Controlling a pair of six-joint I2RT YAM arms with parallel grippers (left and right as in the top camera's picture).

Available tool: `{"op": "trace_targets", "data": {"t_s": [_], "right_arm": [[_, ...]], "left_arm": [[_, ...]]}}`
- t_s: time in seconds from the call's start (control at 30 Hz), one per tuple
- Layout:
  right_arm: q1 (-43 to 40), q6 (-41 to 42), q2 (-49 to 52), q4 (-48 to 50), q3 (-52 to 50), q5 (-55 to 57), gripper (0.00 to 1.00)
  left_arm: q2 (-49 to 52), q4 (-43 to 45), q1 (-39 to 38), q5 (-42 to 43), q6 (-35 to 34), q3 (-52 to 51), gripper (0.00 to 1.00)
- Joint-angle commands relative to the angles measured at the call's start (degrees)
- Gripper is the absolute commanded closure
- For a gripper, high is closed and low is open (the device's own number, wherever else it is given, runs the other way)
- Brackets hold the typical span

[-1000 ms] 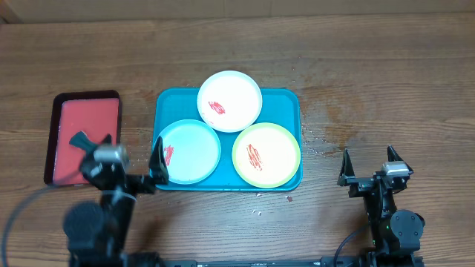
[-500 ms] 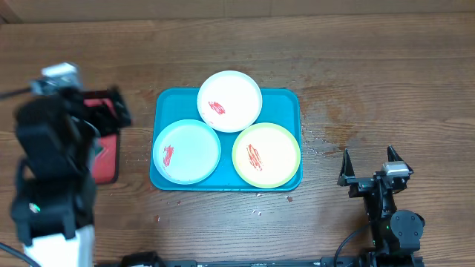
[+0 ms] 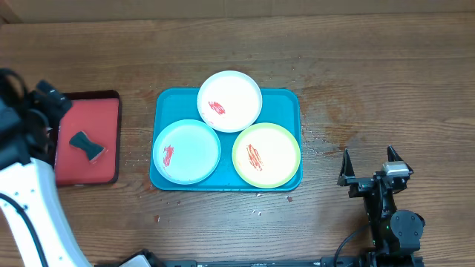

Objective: Clean dirty plates on tray and stack at the side
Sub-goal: 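Move the left gripper over the red tray toward the green sponge, then lower the left gripper and grasp the green-and-red sponge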

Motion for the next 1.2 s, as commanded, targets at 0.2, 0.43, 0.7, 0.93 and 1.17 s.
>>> {"op": "trace_targets", "data": {"t_s": [0.2,0.43,0.7,0.93,1.17], "right_arm": [[-0.11,-0.04,-0.52,0.35,-0.59,0.28,0.00],[-0.11,-0.04,-0.52,0.35,-0.59,0.28,0.00],[-0.11,-0.04,-0.52,0.35,-0.59,0.28,0.00],[-0.11,-0.04,-0.52,0.35,-0.59,0.28,0.00],[-0.11,-0.04,-0.52,0.35,-0.59,0.28,0.00]], "left_arm": [[15.15,1.01,5.84,7.91,-2.10,1.22,0.00],[24.74,1.66,5.14,11.74,-1.95,1.25,0.00],[30.99,-1.20,3.48,7.21,-1.92,2.36,0.00],[34.64,2.21,2.82,3.67,0.46,2.34,0.22],[39.85,5.88,2.67,3.85,-0.92,2.34,0.22]]}}
